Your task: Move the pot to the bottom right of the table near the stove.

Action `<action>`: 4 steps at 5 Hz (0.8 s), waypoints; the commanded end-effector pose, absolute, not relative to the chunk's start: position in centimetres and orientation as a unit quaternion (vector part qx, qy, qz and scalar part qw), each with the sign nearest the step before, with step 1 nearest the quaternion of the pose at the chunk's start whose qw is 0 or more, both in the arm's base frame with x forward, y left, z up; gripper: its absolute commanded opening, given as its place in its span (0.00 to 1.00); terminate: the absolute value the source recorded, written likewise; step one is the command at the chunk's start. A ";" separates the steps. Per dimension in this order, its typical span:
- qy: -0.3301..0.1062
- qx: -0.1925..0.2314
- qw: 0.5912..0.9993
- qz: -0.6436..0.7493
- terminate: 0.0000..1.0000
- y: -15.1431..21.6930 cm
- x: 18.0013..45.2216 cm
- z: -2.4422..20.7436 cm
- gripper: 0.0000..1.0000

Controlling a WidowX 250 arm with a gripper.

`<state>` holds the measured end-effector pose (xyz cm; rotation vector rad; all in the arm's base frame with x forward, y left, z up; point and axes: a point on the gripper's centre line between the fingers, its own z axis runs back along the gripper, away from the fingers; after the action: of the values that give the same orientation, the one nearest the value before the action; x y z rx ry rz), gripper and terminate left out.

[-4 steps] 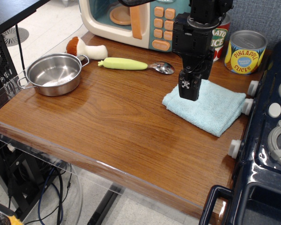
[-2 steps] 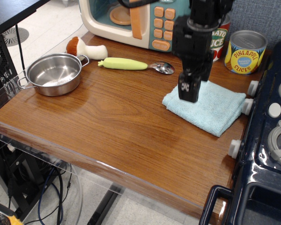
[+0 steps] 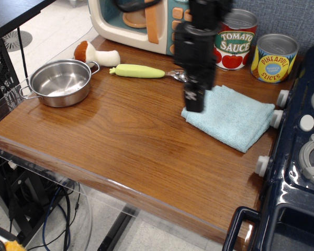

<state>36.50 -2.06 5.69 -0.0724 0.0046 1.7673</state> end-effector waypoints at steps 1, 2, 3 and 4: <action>-0.067 -0.070 0.495 0.863 0.00 6.9 35.3 10.7 1.00; -0.095 -0.050 0.417 0.903 0.00 10.9 33.6 11.2 1.00; -0.101 -0.035 0.339 0.935 0.00 13.7 31.6 10.3 1.00; -0.086 -0.028 0.275 0.957 0.00 15.4 29.9 9.5 1.00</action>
<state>31.03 15.93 7.17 -0.0102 -0.1781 2.5667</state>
